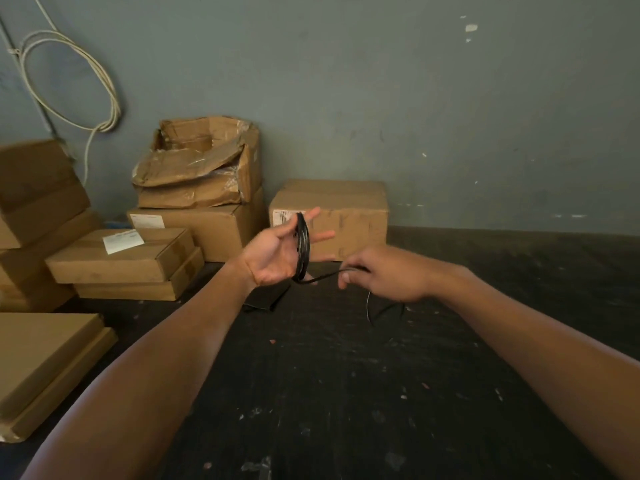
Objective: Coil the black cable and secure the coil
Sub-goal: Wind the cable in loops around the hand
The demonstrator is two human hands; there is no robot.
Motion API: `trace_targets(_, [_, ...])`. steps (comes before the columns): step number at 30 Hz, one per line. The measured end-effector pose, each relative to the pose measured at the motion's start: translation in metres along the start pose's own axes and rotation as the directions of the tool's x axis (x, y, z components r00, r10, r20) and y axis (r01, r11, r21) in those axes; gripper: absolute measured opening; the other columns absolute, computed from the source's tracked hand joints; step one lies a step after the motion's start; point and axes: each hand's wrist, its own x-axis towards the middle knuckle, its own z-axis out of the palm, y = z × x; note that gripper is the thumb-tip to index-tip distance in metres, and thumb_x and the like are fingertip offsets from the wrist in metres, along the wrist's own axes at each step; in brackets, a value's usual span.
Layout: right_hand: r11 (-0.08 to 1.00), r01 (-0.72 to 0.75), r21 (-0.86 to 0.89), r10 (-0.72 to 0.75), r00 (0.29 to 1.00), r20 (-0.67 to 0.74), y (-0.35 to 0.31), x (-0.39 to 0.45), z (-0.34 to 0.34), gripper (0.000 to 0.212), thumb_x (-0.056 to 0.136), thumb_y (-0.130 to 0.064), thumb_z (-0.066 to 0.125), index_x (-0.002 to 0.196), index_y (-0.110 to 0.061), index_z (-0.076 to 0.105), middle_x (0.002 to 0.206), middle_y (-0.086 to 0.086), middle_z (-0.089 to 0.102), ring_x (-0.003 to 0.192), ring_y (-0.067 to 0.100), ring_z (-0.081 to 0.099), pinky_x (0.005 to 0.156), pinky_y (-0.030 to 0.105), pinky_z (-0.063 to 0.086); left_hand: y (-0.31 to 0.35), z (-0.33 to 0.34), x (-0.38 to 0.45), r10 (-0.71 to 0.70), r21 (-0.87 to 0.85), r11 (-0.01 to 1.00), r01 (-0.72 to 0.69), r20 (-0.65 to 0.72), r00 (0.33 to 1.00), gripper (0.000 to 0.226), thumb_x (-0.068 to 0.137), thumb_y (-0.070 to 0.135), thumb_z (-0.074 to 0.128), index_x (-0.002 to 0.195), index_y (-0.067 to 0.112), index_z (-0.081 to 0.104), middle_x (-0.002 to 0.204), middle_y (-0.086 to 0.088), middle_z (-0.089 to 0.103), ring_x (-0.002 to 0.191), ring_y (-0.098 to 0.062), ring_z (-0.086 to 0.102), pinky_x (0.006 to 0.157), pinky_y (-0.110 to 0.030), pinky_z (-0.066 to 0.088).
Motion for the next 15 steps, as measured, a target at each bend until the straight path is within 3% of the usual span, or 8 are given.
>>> trace_targets(2, [0.999,0.011,-0.04,-0.013,0.998,-0.055,-0.003,0.0,-0.016,0.015,0.099,-0.03,0.053,0.094,-0.025,0.066,0.082,-0.009,0.064,0.071,0.007,0.058,0.063,0.025,0.041,-0.007,0.002,0.002,-0.073,0.078,0.994,0.07,0.033,0.997,0.043,0.101,0.052,0.029,0.137,0.046,0.053,0.141,-0.005,0.059,0.127,-0.038,0.056,0.105,-0.082,0.009])
trace_targets(5, [0.988,0.01,-0.156,-0.032,0.99,-0.14,-0.002,0.003,-0.037,0.013,0.094,-0.029,0.061,0.097,-0.019,0.07,0.089,-0.001,0.068,0.081,0.018,0.062,0.072,0.033,0.047,-0.015,0.006,-0.001,-0.146,0.122,0.984,0.133,0.11,0.983,0.044,0.099,0.052,0.035,0.139,0.045,0.052,0.146,-0.004,0.055,0.131,-0.04,0.052,0.106,-0.081,0.008])
trace_targets(9, [0.952,-0.051,-0.301,-0.041,0.956,-0.292,0.006,0.005,-0.056,0.013,0.086,-0.043,0.068,0.082,-0.032,0.062,0.06,-0.014,0.05,0.061,0.0,0.045,0.055,0.028,0.031,-0.022,0.018,-0.007,-0.277,0.264,0.939,0.219,0.206,0.939,0.047,0.096,0.054,0.04,0.141,0.045,0.049,0.149,-0.006,0.051,0.134,-0.038,0.048,0.107,-0.08,0.01])
trace_targets(12, [0.915,-0.069,-0.398,-0.081,0.934,-0.348,0.013,0.007,-0.062,0.018,0.083,-0.051,0.068,0.079,-0.036,0.057,0.063,-0.019,0.048,0.066,0.005,0.047,0.054,0.026,0.028,-0.024,0.03,-0.011,-0.357,0.343,0.903,0.258,0.266,0.895,0.048,0.099,0.053,0.036,0.145,0.044,0.043,0.151,-0.008,0.049,0.136,-0.039,0.046,0.108,-0.08,0.009])
trace_targets(15, [0.922,-0.055,-0.384,-0.09,0.933,-0.35,0.022,0.009,-0.062,0.018,0.083,-0.052,0.067,0.081,-0.036,0.06,0.065,-0.02,0.051,0.07,0.008,0.051,0.057,0.028,0.03,-0.022,0.044,-0.014,-0.394,0.385,0.887,0.256,0.338,0.855,0.048,0.101,0.051,0.032,0.148,0.044,0.038,0.153,-0.01,0.045,0.138,-0.04,0.043,0.107,-0.08,0.012])
